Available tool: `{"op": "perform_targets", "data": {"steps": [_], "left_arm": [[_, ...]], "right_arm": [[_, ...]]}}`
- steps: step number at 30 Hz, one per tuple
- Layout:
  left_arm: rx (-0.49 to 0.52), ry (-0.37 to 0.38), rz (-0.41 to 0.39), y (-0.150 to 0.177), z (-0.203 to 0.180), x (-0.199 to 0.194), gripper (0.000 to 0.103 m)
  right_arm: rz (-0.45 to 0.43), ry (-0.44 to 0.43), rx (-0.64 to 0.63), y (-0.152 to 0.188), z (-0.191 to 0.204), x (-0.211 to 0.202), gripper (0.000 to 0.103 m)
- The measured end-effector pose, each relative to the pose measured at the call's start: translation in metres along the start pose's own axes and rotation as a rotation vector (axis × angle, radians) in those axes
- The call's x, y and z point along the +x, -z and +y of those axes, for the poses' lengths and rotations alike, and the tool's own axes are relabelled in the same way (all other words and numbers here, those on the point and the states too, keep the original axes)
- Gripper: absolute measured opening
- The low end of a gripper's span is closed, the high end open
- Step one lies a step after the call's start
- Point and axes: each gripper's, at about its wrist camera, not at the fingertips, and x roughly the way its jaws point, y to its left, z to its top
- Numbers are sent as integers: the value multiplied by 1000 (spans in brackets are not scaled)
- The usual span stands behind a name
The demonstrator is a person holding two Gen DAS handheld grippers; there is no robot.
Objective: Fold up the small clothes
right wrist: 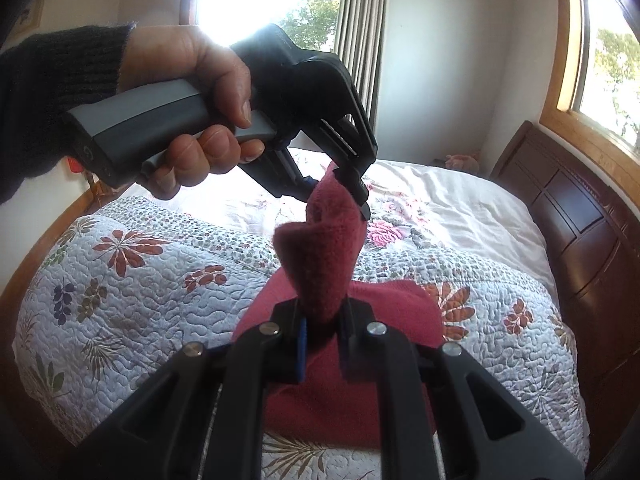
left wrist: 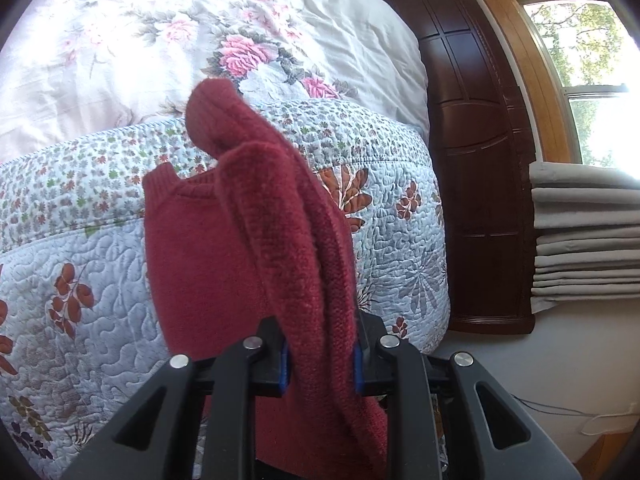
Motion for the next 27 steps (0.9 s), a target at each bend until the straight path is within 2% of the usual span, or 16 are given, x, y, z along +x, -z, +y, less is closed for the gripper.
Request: {"op": "perform_targets", "data": {"steps": [15, 27], "left_arm": [[28, -180, 92, -13, -47, 86, 22], [54, -323, 127, -15, -66, 145, 23]], "right_arm": [[35, -57, 202, 49, -70, 12, 10], [93, -191, 448, 99, -119, 32, 10]]}}
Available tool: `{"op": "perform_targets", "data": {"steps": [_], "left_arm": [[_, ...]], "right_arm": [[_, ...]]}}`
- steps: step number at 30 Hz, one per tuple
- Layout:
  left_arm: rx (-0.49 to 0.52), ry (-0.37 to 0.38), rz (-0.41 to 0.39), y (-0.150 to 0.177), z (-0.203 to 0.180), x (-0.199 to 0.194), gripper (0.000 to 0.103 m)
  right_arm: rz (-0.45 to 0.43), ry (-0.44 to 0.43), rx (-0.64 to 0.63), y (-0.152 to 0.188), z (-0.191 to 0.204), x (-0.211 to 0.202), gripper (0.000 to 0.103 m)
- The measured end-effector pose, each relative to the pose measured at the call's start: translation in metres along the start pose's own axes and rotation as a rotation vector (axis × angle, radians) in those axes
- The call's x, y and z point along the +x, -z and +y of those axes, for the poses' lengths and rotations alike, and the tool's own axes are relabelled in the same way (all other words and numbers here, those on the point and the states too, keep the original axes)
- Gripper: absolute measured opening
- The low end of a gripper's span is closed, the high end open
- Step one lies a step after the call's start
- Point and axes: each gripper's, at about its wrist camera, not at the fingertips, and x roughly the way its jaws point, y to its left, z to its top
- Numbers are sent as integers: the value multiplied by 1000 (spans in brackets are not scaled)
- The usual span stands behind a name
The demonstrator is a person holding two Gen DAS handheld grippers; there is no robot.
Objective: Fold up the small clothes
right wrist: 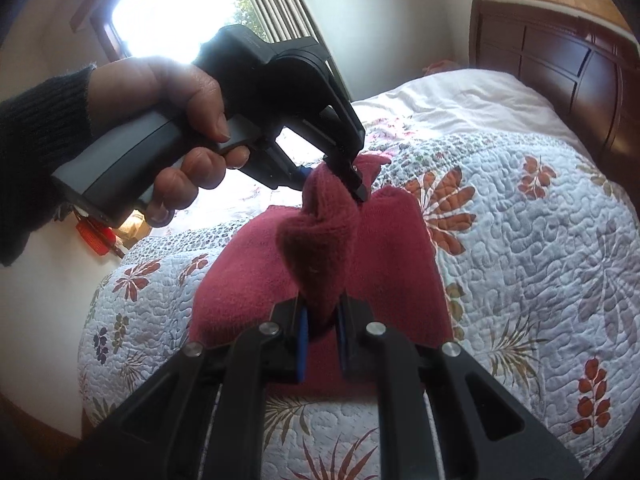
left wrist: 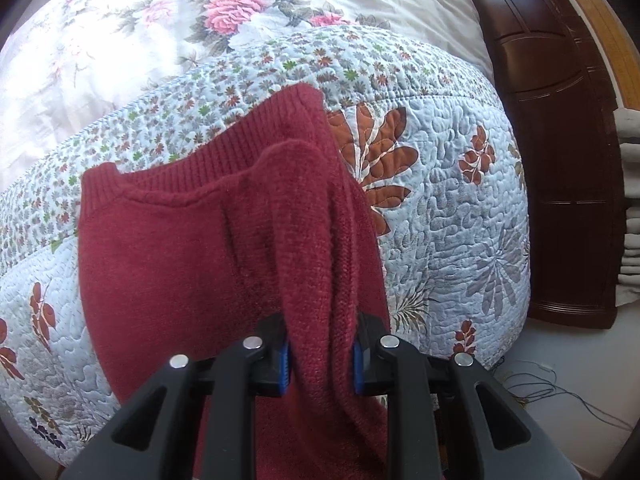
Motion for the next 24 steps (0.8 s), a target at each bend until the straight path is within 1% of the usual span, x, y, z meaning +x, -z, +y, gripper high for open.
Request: {"op": "perform_targets", "data": {"steps": [2, 3, 4, 6, 7, 8, 9, 11, 12, 13, 14, 15, 16, 17, 19, 20, 21, 22, 24], "left_arm": [[4, -21, -5, -1, -6, 6, 25], [3, -21, -9, -1, -8, 8, 30], [-2, -14, -13, -2, -10, 9, 39], [-6, 8, -27, -1, -14, 7, 45], [-8, 23, -42, 0, -14, 4, 49], [-9, 42, -67, 2, -14, -2, 52], [-6, 65, -100, 6, -13, -11, 56], [1, 108, -177, 20, -7, -34, 61], [12, 122, -219, 30, -2, -46, 65], [29, 125, -252, 40, 3, -57, 67], [48, 120, -288, 53, 9, -69, 68], [71, 106, -329, 70, 14, -80, 69], [99, 91, -365, 86, 19, -90, 72], [132, 69, -400, 106, 24, -98, 73], [201, 7, -464, 147, 33, -107, 79], [237, -26, -490, 169, 35, -106, 80], [274, -61, -503, 188, 36, -101, 81], [308, -100, -512, 207, 35, -92, 81], [378, -150, -505, 236, 29, -69, 81]], "right_arm": [[12, -34, 51, 4, -12, 2, 10], [24, -59, 81, 5, -19, 5, 10], [37, -91, 119, 7, -27, 8, 10], [67, -155, 192, 13, -43, 16, 11], [85, -189, 228, 17, -52, 20, 13], [101, -226, 265, 20, -60, 24, 15], [123, -268, 306, 24, -70, 28, 23], [159, -353, 383, 29, -88, 35, 32], [173, -388, 417, 31, -97, 37, 40], [183, -420, 440, 31, -106, 37, 46], [188, -440, 447, 29, -112, 35, 48], [190, -448, 434, 25, -117, 31, 51], [189, -445, 408, 20, -120, 25, 51], [185, -448, 381, 14, -124, 18, 51], [186, -485, 309, -2, -125, 3, 52], [191, -497, 261, -10, -122, -2, 54], [202, -503, 208, -18, -117, -5, 59], [223, -505, 146, -26, -110, -4, 60], [280, -508, 41, -34, -97, 5, 60]]}}
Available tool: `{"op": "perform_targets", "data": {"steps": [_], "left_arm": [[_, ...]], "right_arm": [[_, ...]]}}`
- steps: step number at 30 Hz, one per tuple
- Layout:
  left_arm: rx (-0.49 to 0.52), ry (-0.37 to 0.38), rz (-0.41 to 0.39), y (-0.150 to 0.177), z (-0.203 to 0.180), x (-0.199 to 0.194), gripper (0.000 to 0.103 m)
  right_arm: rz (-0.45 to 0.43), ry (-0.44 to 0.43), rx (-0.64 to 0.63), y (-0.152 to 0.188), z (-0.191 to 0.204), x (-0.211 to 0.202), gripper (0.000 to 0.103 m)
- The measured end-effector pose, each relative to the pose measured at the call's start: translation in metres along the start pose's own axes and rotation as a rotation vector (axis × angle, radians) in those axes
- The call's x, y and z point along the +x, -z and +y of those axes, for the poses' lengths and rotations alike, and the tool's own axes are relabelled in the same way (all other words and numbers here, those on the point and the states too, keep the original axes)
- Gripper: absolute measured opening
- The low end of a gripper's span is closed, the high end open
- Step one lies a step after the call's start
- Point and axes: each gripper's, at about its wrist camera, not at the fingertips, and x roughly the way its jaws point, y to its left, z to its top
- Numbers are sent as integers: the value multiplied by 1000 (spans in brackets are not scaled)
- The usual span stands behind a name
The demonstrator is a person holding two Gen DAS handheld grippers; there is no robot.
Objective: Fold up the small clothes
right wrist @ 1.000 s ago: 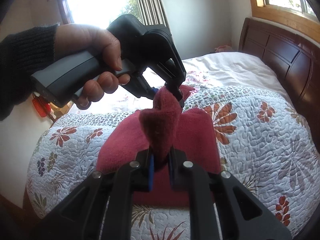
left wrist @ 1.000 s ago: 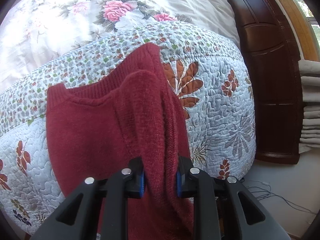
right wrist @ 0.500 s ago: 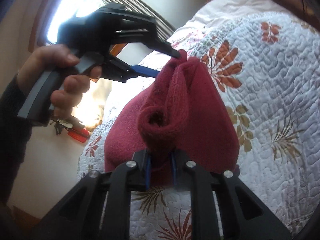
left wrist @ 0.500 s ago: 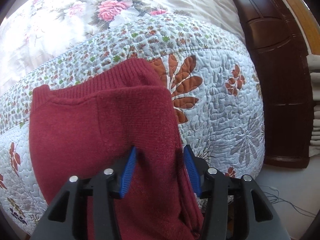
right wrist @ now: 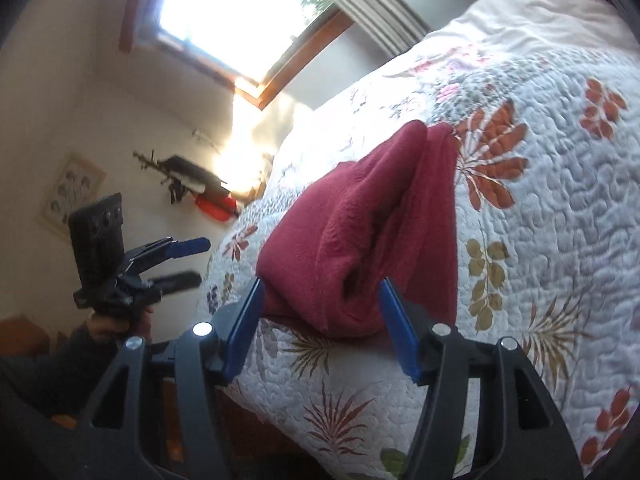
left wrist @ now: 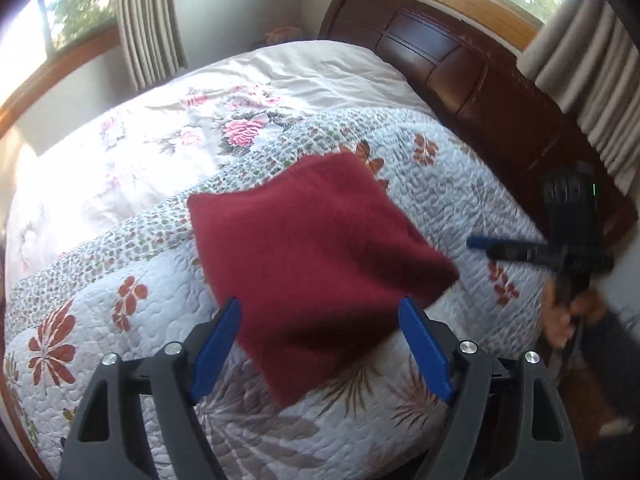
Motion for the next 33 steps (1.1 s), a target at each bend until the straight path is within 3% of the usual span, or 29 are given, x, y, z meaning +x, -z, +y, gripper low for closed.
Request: {"op": "perform_targets", "data": {"steps": [5, 6, 7, 8, 10, 12, 13, 19, 22, 24, 27, 29, 31, 32, 33], "left_arm": [[165, -142, -1, 39, -39, 36, 81], [199, -182, -13, 42, -43, 41, 81], [232, -240, -26, 42, -46, 46, 81], [256, -300, -35, 42, -47, 49, 81], [294, -405, -50, 40, -44, 58, 81], [342, -468, 4, 43, -38, 76, 78], [366, -470, 24, 46, -37, 81, 73], [584, -478, 8, 70, -60, 85, 73], [632, -486, -12, 72, -62, 85, 74], [634, -497, -24, 71, -60, 84, 74], [646, -516, -23, 70, -54, 88, 74], [683, -527, -34, 72, -56, 91, 74], [737, -535, -63, 75, -63, 92, 71], [759, -534, -76, 76, -64, 91, 69], [774, -535, -78, 77, -65, 92, 60]], "right_arm": [[187, 14, -74, -11, 3, 51, 59], [212, 13, -62, -11, 0, 58, 49], [228, 16, -48, -11, -4, 62, 22], [231, 23, -29, -12, -9, 62, 9], [207, 33, 33, -11, -23, 54, 10], [195, 55, 100, -7, -42, 50, 11], [188, 63, 117, -2, -45, 48, 12], [63, 44, 191, 24, -45, 19, 12], [-22, 115, 196, 37, -33, -4, 18], [-62, 72, 184, 51, -14, -14, 19], [-41, 9, 230, 71, 6, 15, 31], [-17, 12, 239, 72, 14, 48, 34], [-37, -2, 252, 72, 18, 68, 47], [-51, -4, 257, 71, 18, 75, 52], [-56, -1, 268, 69, 16, 83, 61]]}}
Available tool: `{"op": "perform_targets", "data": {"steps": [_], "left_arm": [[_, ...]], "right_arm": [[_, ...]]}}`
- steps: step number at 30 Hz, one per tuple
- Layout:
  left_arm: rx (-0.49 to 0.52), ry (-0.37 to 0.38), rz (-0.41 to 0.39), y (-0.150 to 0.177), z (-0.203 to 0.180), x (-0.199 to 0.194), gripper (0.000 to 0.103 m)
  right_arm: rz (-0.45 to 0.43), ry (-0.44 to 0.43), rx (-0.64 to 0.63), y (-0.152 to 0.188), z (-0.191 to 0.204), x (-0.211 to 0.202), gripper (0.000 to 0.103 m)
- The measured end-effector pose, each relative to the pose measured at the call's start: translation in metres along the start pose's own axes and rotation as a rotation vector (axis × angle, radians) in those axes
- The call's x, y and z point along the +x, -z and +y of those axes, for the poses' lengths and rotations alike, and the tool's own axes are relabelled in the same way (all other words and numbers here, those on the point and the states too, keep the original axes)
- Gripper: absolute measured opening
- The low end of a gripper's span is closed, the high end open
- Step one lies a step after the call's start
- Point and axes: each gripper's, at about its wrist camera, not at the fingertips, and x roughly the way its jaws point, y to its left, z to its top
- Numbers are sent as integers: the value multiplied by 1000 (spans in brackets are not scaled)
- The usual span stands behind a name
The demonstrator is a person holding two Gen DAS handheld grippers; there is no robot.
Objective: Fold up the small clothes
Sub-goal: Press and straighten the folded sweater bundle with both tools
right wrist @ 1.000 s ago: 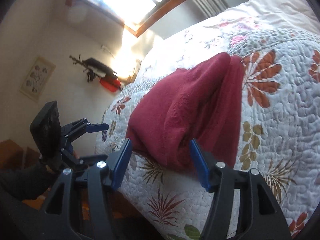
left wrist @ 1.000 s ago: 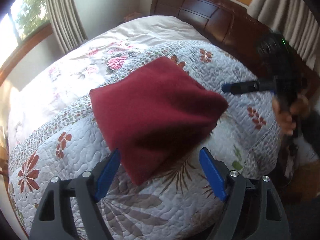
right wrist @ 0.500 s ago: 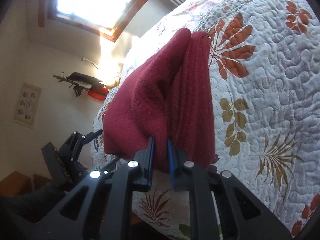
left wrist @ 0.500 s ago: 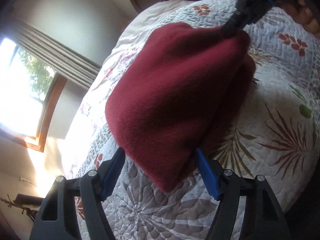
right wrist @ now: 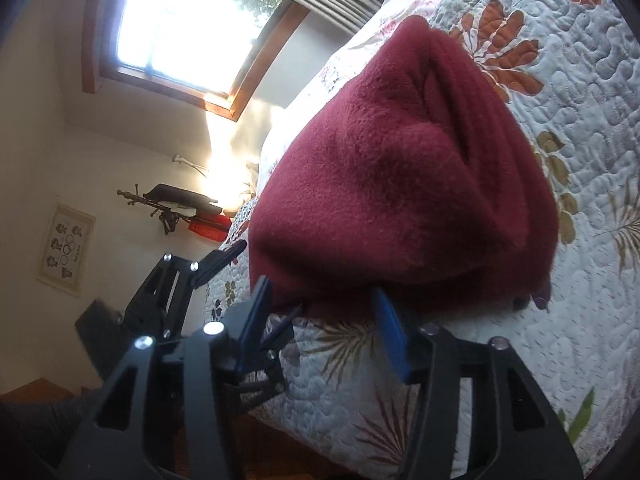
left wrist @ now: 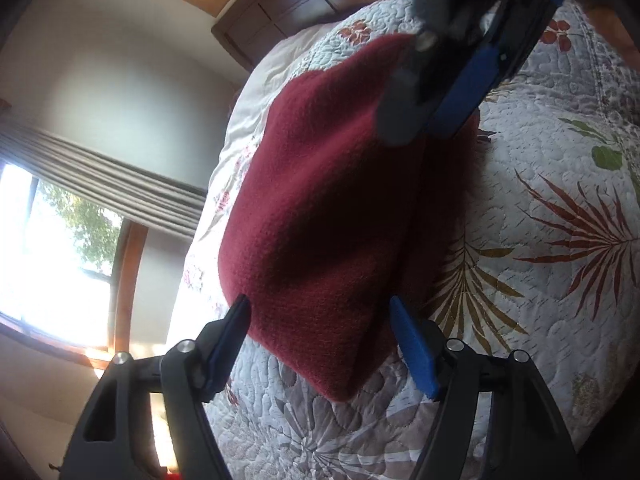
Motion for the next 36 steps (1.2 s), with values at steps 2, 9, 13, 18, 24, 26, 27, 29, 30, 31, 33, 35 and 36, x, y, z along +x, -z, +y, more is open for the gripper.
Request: {"op": "perform_targets", "data": {"steps": [2, 9, 13, 18, 24, 26, 27, 29, 30, 31, 33, 35, 36], "left_arm": [[4, 28, 8, 3, 1, 4, 50], [3, 144, -27, 10, 12, -3, 11], [-4, 243, -44, 19, 20, -20, 9], [23, 315, 3, 25, 8, -1, 9], [2, 309, -19, 21, 15, -8, 13], [3, 310, -10, 26, 10, -6, 14], [3, 311, -5, 26, 10, -5, 14], [-2, 312, 2, 25, 10, -5, 14], [-1, 311, 6, 23, 10, -5, 14], [1, 310, 10, 24, 10, 0, 14], [5, 314, 16, 19, 10, 5, 15], [-20, 355, 17, 17, 12, -2, 15], [-51, 394, 13, 15, 17, -8, 15]], "right_arm": [[4, 2, 47, -4, -7, 15, 62], [-39, -106, 119, -5, -9, 22, 7], [-63, -125, 169, 14, -8, 11, 6], [-4, -98, 306, 19, -54, 39, 12], [-122, 161, -37, 0, 6, -46, 29], [-148, 235, -132, -12, 17, -59, 32], [-151, 243, -156, -20, 17, -61, 45], [-87, 238, -192, -35, 11, -47, 67], [-43, 229, -205, -37, 2, -36, 54], [9, 196, -200, -39, -6, -23, 6], [36, 235, -168, -34, -23, -10, 5], [64, 256, -76, -35, -64, -10, 5], [74, 259, -32, -33, -81, -10, 5]]}}
